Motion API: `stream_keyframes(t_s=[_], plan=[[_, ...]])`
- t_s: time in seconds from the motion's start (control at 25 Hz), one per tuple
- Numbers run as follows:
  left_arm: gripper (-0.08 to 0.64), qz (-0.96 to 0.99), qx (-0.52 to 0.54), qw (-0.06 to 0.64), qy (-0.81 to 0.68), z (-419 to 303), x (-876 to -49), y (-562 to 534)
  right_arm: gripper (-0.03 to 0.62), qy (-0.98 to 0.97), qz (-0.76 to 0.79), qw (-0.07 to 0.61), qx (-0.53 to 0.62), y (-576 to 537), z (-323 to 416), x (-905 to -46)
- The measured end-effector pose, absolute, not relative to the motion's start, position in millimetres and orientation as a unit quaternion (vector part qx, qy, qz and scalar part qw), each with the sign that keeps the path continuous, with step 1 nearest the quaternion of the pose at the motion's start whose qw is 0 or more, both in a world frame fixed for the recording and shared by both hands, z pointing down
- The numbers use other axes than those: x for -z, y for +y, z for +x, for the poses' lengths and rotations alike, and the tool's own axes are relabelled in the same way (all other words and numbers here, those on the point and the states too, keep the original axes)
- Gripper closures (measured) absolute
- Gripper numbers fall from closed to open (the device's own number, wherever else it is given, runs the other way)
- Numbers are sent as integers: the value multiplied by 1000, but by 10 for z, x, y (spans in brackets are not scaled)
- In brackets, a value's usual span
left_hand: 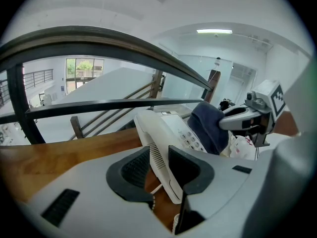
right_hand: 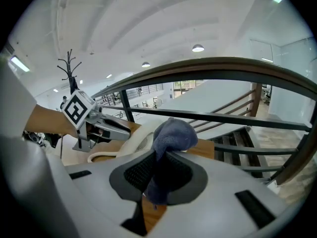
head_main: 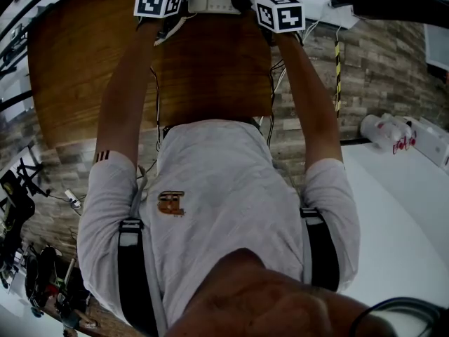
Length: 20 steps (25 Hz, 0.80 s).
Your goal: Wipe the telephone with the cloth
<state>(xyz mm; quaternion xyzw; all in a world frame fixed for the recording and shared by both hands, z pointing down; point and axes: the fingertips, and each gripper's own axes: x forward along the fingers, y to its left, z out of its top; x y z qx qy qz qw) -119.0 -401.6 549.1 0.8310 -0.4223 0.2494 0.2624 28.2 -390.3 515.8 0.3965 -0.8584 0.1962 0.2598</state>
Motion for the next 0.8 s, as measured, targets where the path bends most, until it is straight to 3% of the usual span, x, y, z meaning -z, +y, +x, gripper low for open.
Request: stream_keyframes(t_s=[0.4, 0.8], plan=[[434, 833, -251, 261, -419, -1192, -5487, -4030, 520, -878, 346, 216, -250, -3492, -606, -5246], [434, 833, -250, 258, -420, -1170, -5490, -4009, 520, -856, 376, 263, -239, -3566, -452, -5550]])
